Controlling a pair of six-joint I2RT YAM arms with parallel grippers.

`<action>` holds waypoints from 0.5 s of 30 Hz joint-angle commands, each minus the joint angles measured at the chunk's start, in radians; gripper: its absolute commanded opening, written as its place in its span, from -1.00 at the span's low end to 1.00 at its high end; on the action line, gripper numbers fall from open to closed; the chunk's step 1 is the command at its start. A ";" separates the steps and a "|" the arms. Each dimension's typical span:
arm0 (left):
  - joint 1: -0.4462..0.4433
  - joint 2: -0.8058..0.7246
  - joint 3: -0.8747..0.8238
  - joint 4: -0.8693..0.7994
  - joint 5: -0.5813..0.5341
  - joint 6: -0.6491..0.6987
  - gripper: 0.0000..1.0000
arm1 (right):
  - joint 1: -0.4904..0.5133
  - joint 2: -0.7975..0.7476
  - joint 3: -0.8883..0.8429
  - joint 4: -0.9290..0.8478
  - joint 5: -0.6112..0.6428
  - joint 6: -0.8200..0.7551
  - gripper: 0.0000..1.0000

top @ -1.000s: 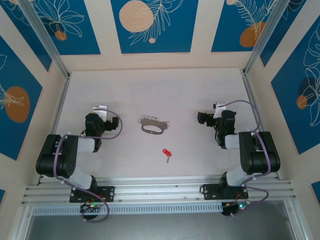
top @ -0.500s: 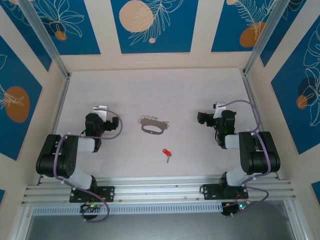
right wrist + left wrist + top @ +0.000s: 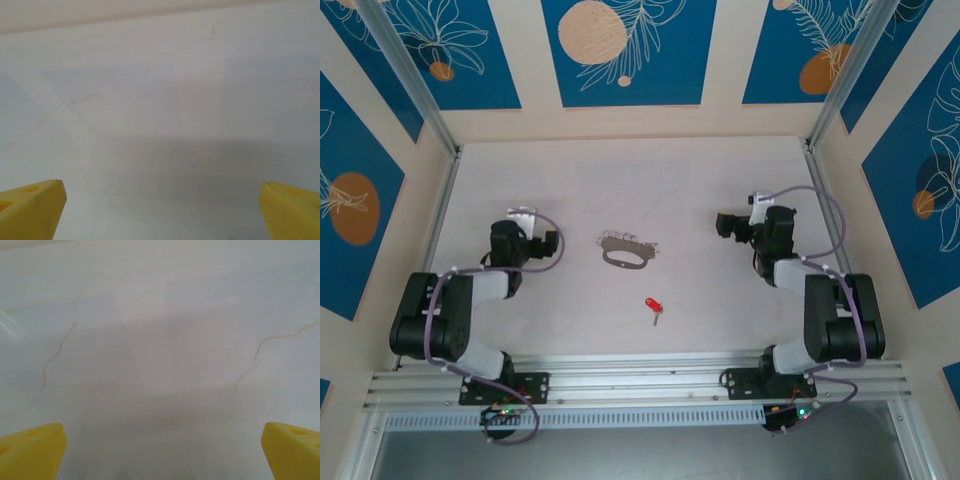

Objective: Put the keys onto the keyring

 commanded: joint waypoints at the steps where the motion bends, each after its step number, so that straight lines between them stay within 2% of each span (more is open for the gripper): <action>1: 0.013 -0.079 0.093 -0.197 0.031 -0.004 1.00 | 0.000 -0.067 0.102 -0.224 -0.021 0.078 0.98; 4: 0.012 -0.159 0.134 -0.307 0.026 -0.052 1.00 | -0.040 -0.073 0.191 -0.389 0.016 0.376 0.98; 5: 0.011 -0.189 0.153 -0.353 0.026 -0.078 1.00 | -0.066 -0.057 0.231 -0.454 -0.022 0.459 0.98; 6: 0.012 -0.215 0.175 -0.405 0.024 -0.113 1.00 | -0.089 -0.036 0.259 -0.480 -0.115 0.488 0.98; 8: 0.011 -0.259 0.216 -0.490 0.041 -0.183 1.00 | -0.089 -0.009 0.281 -0.493 -0.245 0.492 0.94; 9: 0.011 -0.276 0.239 -0.541 0.047 -0.233 1.00 | -0.071 -0.006 0.283 -0.499 -0.292 0.475 0.85; 12: 0.009 -0.307 0.301 -0.674 0.106 -0.352 1.00 | 0.019 -0.024 0.274 -0.559 -0.306 0.426 0.73; 15: 0.000 -0.344 0.290 -0.701 0.178 -0.443 1.00 | 0.140 -0.049 0.246 -0.627 -0.267 0.384 0.62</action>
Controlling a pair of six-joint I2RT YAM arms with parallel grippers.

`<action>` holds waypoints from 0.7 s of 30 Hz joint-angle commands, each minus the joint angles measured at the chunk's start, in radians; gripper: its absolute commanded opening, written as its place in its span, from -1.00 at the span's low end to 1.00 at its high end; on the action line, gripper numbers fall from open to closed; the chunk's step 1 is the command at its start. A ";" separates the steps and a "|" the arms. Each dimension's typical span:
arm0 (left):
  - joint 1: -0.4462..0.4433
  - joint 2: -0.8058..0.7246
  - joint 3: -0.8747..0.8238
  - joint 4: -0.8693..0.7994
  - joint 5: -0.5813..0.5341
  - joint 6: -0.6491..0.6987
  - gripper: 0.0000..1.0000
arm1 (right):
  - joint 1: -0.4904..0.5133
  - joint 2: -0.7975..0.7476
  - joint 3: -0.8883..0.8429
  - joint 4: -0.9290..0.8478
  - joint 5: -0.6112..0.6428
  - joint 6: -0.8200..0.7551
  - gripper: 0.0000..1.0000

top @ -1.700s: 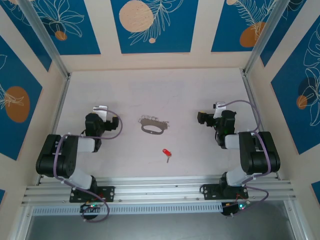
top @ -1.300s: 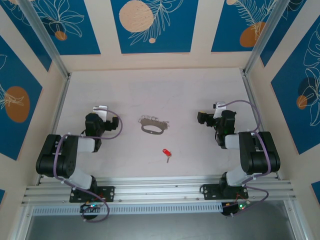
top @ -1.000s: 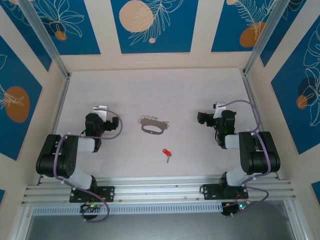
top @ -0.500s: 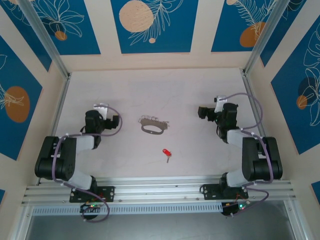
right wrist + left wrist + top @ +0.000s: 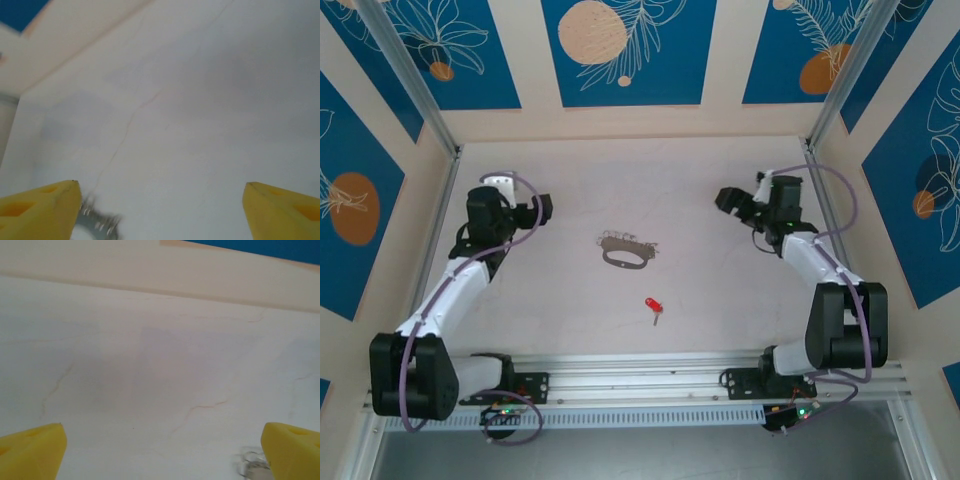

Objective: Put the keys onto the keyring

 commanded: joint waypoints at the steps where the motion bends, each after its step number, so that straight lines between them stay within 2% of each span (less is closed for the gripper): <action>1: -0.006 -0.044 -0.007 -0.136 0.108 -0.167 1.00 | 0.128 -0.033 -0.029 -0.149 -0.030 -0.020 0.61; 5: -0.059 -0.094 -0.048 -0.126 0.147 -0.240 1.00 | 0.310 -0.021 -0.035 -0.223 0.085 -0.043 0.49; 8: -0.131 -0.100 -0.049 -0.146 0.133 -0.256 1.00 | 0.396 0.019 -0.020 -0.255 0.136 -0.063 0.40; 13: -0.250 -0.074 -0.021 -0.186 0.068 -0.265 1.00 | 0.462 0.106 0.039 -0.293 0.138 -0.112 0.12; 17: -0.312 -0.047 0.000 -0.194 0.023 -0.278 1.00 | 0.511 0.183 0.107 -0.329 0.164 -0.144 0.08; 21: -0.335 -0.027 0.003 -0.195 -0.014 -0.303 1.00 | 0.558 0.262 0.176 -0.364 0.231 -0.169 0.02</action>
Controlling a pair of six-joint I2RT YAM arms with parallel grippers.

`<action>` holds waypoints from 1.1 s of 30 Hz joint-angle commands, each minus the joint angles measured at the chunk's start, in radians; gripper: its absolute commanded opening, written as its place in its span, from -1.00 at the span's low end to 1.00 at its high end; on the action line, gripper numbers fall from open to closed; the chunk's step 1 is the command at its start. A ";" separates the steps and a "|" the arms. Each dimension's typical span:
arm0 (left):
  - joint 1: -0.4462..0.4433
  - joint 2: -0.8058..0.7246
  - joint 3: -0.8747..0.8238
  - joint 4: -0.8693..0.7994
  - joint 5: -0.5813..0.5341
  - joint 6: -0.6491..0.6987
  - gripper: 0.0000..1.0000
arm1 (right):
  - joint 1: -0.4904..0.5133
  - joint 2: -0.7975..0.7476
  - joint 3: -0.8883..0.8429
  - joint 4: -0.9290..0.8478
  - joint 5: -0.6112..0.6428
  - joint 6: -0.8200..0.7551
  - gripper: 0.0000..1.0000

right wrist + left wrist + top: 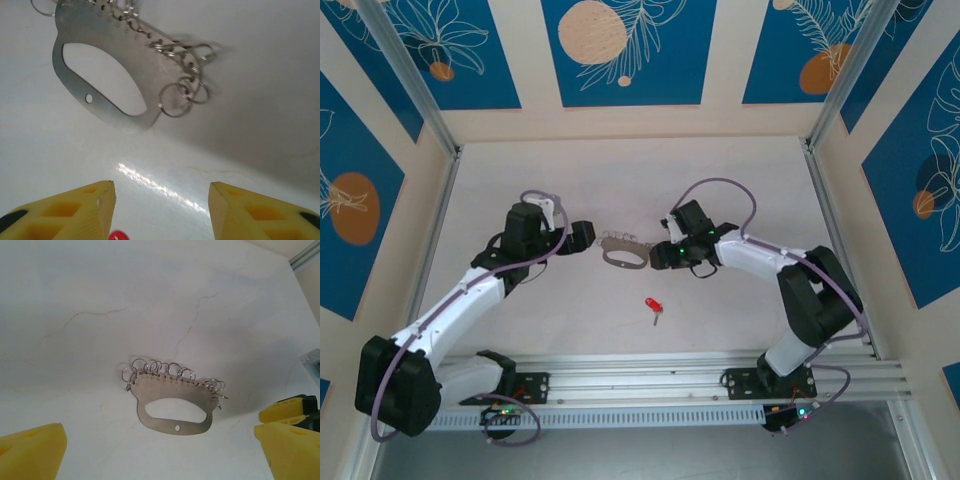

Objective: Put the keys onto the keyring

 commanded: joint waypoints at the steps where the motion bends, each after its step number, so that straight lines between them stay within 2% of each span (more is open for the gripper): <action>1: -0.015 0.015 0.036 -0.022 -0.055 -0.037 1.00 | 0.037 0.056 0.067 -0.061 0.069 -0.043 0.01; 7: -0.020 0.026 0.039 -0.023 -0.069 -0.060 1.00 | 0.086 0.160 0.155 -0.096 0.174 -0.064 -0.12; 16: -0.021 0.015 0.036 -0.006 -0.071 -0.066 1.00 | 0.119 0.231 0.219 -0.108 0.287 -0.084 -0.16; 33: -0.022 0.011 0.024 0.008 -0.064 -0.064 1.00 | 0.104 0.304 0.283 -0.110 0.315 -0.100 -0.37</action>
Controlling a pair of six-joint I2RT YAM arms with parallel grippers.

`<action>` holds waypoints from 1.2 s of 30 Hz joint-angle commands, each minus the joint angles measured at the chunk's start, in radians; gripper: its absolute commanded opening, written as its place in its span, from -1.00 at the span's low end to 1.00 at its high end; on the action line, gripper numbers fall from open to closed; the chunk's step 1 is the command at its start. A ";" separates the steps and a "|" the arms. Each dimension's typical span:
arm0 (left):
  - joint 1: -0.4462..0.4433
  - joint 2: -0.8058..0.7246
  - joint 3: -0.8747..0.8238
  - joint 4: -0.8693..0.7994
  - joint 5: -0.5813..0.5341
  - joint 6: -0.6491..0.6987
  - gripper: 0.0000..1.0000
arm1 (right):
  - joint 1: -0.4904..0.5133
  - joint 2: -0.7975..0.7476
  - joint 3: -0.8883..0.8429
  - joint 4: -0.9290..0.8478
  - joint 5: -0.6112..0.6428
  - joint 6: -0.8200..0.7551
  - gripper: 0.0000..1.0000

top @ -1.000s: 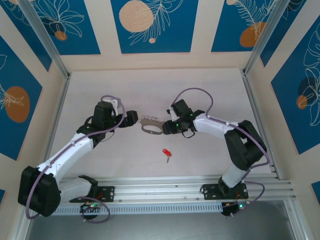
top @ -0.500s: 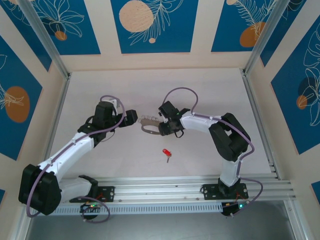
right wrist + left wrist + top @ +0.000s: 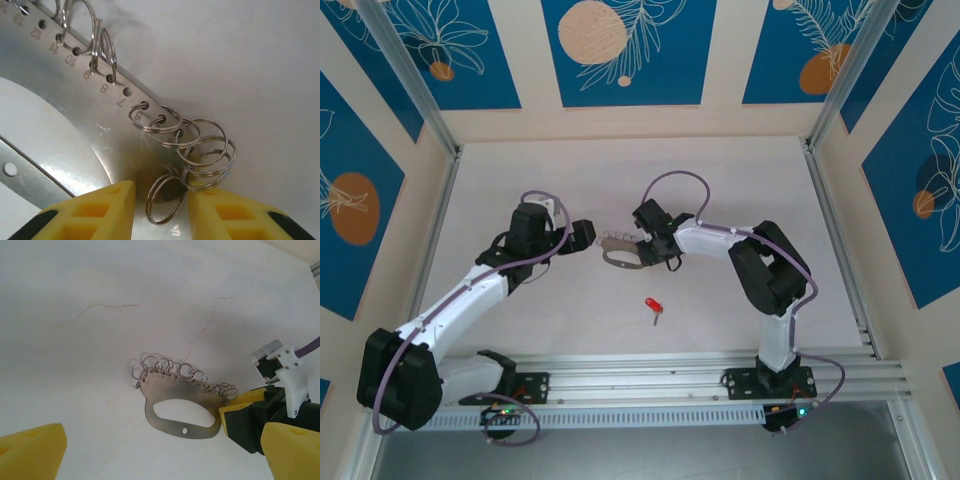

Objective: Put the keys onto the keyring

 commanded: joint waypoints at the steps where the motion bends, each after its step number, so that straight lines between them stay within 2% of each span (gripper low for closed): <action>1: -0.009 -0.016 0.018 0.016 -0.013 -0.007 1.00 | -0.008 0.008 0.024 -0.018 0.016 -0.011 -0.40; 9: -0.009 -0.019 0.018 0.019 -0.015 -0.003 1.00 | -0.017 0.008 0.023 -0.016 0.015 -0.012 -0.68; 14: -0.009 -0.015 0.019 0.019 -0.010 -0.002 1.00 | -0.016 -0.005 0.035 -0.037 0.010 -0.023 -1.00; 19: -0.010 -0.019 0.036 -0.001 -0.004 -0.002 1.00 | -0.021 -0.062 0.047 -0.065 -0.022 -0.057 -1.00; 26: -0.009 -0.056 0.063 -0.016 0.050 -0.006 1.00 | -0.050 -0.217 0.033 -0.078 -0.240 -0.129 -1.00; 32: -0.010 -0.083 0.110 -0.072 0.089 -0.006 1.00 | -0.119 -0.359 -0.041 -0.019 -0.491 -0.155 -1.00; 36: -0.009 -0.091 0.123 -0.066 0.138 0.018 1.00 | -0.162 -0.428 -0.091 0.026 -0.616 -0.152 -1.00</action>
